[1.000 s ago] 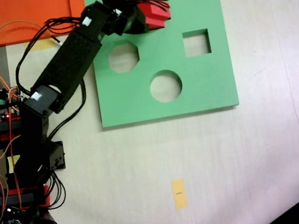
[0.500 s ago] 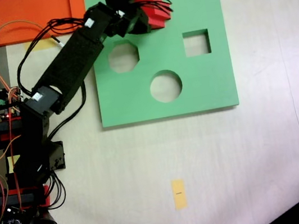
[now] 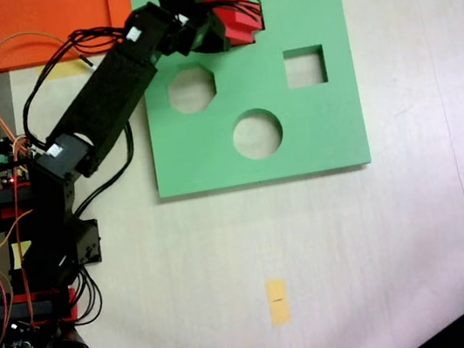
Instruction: Put the cross columnar block into the corresponding hole
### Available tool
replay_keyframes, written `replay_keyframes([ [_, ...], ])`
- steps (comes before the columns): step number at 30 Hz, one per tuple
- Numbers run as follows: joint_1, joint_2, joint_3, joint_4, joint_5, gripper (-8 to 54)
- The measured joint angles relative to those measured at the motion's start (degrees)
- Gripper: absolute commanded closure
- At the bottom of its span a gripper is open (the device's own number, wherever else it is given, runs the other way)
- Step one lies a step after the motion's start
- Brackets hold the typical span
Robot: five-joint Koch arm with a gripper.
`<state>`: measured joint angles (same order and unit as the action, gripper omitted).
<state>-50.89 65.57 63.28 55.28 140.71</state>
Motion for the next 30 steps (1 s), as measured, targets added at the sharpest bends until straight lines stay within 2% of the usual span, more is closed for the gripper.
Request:
replay_keyframes([
  [9,-1.0,0.5,0.0,1.8,1.2,26.2],
  [18,-1.1,-4.7,-2.4,1.9,2.2,26.3],
  [30,1.1,-2.7,-2.6,1.8,2.3,26.3],
])
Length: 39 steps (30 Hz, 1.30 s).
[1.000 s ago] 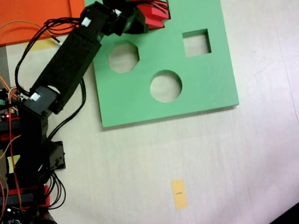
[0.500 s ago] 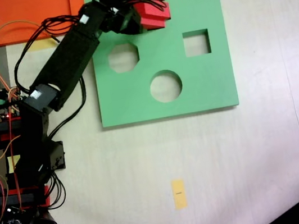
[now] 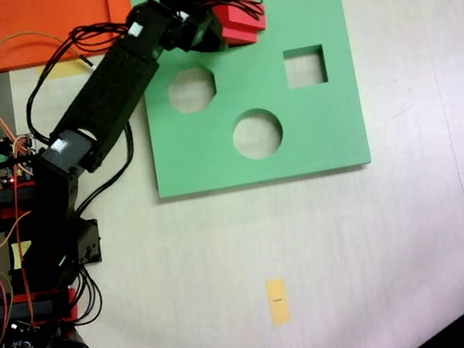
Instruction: Put the cross columnar block into the corresponding hole
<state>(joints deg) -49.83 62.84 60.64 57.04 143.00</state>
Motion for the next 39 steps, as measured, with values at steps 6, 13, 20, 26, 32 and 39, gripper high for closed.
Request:
replay_keyframes([
  [6,2.6,0.3,-1.0,-0.6,0.2,26.3],
  [13,1.5,0.1,-1.6,-0.6,3.2,26.1],
  [20,-1.2,0.1,-1.6,1.0,6.1,26.1],
  [26,-1.2,0.1,-1.6,1.9,6.4,26.1],
  [32,-1.5,-0.1,-1.6,2.5,6.4,26.1],
  [39,-0.7,-0.1,-1.6,2.9,6.4,26.3],
])
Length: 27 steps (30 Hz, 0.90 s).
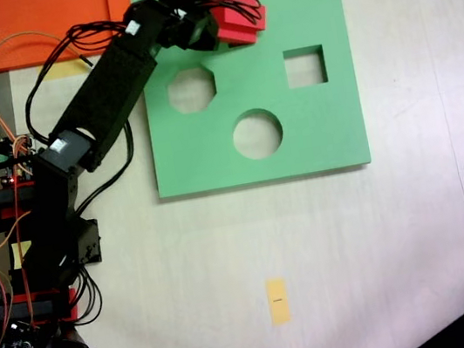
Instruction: Put the cross columnar block into the corresponding hole
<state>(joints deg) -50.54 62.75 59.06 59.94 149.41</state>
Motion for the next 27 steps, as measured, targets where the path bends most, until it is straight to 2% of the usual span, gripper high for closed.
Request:
replay_keyframes([
  [27,2.3,-1.2,-1.8,-0.7,-1.2,26.2],
])
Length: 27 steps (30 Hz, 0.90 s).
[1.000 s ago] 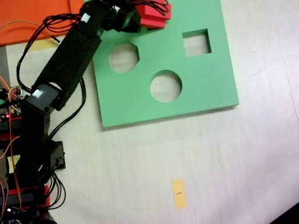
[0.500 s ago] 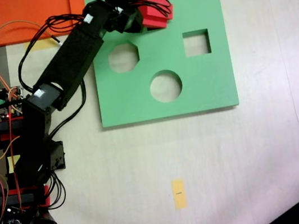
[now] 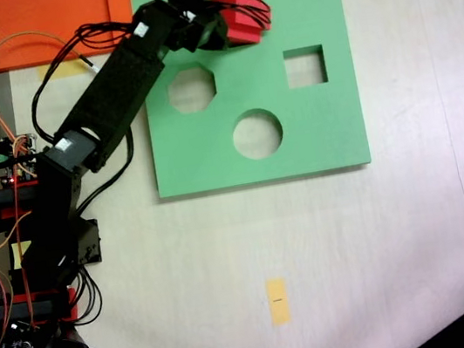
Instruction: Put the cross columnar block into the corresponding hole
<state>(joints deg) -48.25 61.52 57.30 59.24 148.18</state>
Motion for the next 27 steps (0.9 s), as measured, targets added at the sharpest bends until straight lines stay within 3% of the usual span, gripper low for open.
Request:
replay_keyframes([
  [19,3.9,-2.2,-3.7,-0.4,-1.6,25.8],
  [24,4.5,-5.1,-7.0,-0.4,-4.7,17.0],
  [27,4.7,-6.2,-8.3,-0.3,-5.3,16.9],
])
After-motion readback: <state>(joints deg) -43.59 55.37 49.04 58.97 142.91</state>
